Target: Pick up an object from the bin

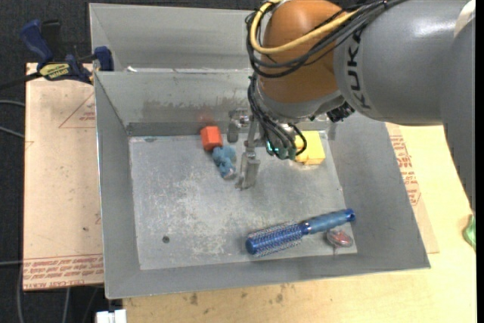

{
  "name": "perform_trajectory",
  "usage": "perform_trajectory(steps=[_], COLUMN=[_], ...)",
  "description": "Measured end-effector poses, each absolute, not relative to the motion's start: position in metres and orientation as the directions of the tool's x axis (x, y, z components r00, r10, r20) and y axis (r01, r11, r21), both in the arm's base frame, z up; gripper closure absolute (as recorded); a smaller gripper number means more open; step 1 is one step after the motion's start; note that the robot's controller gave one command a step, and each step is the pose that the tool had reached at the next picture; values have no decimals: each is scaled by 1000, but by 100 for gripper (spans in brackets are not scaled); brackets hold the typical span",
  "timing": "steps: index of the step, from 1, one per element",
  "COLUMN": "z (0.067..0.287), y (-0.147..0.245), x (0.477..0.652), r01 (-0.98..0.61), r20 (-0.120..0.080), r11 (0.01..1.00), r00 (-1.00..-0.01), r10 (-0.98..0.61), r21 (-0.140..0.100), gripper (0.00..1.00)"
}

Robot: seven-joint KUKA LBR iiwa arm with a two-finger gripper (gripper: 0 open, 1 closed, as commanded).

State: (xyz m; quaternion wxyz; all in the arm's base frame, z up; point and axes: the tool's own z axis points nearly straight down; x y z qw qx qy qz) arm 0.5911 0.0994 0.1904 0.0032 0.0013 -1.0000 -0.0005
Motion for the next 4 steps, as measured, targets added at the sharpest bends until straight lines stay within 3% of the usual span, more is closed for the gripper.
perform_trajectory(steps=[1, 2, 3, 4], z=[65, 71, 218, 213], y=[77, 78, 77, 77], x=[642, 644, 591, 591], r01=[-78, -78, -75, -74], r20=[2, -4, -9, -3], r11=[997, 997, 997, 997], r00=[-997, -997, -997, -997], r10=[-78, -78, -75, -74], r21=[0, 2, 2, 2], gripper=[0, 100, 100, 0])
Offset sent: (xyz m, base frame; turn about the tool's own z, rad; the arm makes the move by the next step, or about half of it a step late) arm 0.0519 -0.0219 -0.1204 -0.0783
